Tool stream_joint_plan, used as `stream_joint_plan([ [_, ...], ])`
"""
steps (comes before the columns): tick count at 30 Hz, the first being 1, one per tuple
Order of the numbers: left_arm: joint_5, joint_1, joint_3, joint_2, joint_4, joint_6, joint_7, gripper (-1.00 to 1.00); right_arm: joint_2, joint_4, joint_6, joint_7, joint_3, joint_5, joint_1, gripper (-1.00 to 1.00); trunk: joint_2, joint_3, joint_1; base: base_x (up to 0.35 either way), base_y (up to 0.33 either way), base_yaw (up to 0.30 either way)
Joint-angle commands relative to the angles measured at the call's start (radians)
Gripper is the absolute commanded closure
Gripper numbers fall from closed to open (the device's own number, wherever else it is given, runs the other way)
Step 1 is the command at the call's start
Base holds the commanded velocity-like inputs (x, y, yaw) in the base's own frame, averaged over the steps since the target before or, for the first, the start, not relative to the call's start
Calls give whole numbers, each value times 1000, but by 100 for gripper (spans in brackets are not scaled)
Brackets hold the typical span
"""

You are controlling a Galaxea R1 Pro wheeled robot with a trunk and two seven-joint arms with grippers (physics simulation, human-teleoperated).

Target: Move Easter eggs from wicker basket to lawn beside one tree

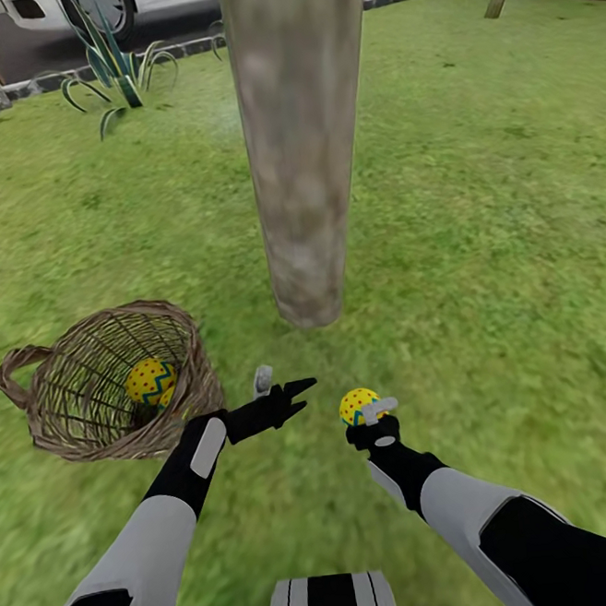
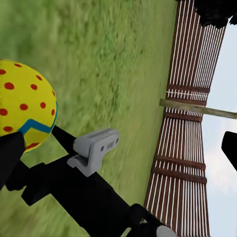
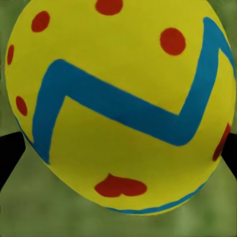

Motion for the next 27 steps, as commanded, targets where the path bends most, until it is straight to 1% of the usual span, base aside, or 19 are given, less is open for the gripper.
stream_joint_plan([
  [1,-1,-1,4,-1,0,6,-3,-100,0,-1,-7,-4,9,-9,0,100,-1,-5,0,0,0,0],
  [4,-1,-1,5,-1,0,6,-3,-100,0,-4,-18,-5,9,-8,0,100,-1,-16,2,0,0,0],
  [5,-1,-1,5,0,0,6,-3,-100,0,-4,-40,-5,9,-7,0,100,-1,-20,2,0,0,0],
  [6,-1,-1,5,0,0,6,-3,-100,0,-5,-61,-6,10,-7,1,100,-1,-20,2,0,0,0],
  [13,-1,-1,6,0,2,6,-3,-100,0,-9,-68,-7,10,-7,1,100,-1,-20,2,0,0,0],
  [14,-1,-1,6,0,2,6,-3,-100,0,-9,-69,-9,10,-7,1,-100,-1,-20,2,0,0,0],
  [22,0,-1,6,0,2,6,-3,-100,-1,-10,-69,-11,8,-8,1,-100,-1,-20,2,0,0,0],
  [27,-1,-1,5,-1,0,7,-3,-100,-1,-12,-69,-11,7,-8,1,-100,0,-1,0,0,0,0],
])
